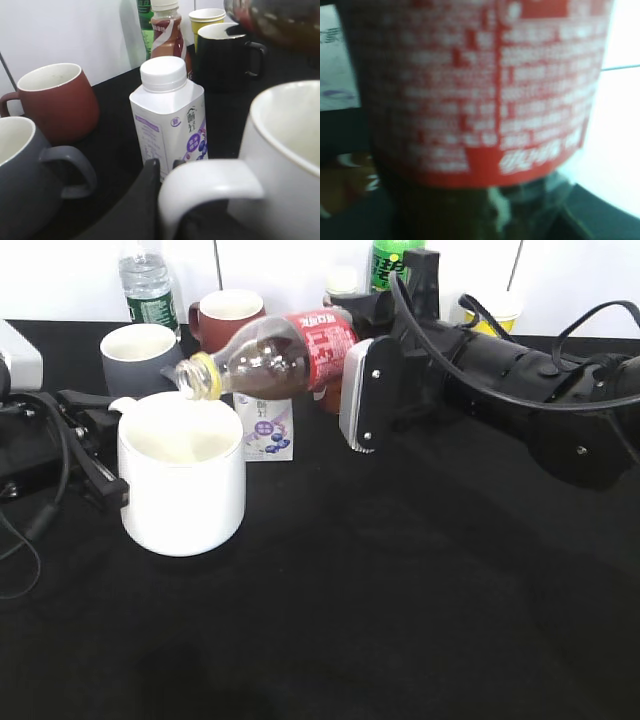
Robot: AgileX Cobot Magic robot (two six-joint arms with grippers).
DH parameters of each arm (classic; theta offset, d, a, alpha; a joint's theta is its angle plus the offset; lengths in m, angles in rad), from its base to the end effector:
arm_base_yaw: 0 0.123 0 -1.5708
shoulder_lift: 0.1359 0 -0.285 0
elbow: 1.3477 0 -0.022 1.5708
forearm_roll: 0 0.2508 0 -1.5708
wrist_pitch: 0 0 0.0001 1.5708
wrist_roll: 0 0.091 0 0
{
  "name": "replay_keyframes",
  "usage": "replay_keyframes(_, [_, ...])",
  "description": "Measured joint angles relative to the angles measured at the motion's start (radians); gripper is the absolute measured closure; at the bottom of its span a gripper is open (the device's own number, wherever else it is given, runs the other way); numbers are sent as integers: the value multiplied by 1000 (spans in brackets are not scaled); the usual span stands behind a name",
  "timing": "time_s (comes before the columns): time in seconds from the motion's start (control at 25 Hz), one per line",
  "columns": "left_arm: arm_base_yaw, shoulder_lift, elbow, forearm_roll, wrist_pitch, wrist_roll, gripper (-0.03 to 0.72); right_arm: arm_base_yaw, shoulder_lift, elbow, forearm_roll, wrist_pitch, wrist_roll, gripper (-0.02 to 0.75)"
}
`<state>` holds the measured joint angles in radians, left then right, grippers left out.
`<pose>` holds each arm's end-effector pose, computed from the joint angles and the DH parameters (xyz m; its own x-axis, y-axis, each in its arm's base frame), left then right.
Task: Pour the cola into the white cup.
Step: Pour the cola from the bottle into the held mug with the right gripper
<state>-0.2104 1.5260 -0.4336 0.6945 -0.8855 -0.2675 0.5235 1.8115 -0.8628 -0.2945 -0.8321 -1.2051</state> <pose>0.2404 -0.0974 0.1872 -0.0964 0.2124 -0.9724 0.6879 0.7203 0.0891 0.3138 0.2037 0.2074 0.6575 -0.7330 -0.1741 -0.1540 0.0955 -0.9834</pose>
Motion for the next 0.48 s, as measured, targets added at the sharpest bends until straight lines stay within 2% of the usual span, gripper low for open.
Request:
replay_keyframes(0.2, [0, 0, 0, 2, 13, 1, 647, 0, 0, 0, 19, -33, -126, 353])
replay_keyframes(0.48, [0, 0, 0, 6, 22, 2, 647, 0, 0, 0, 53, -61, -203, 353])
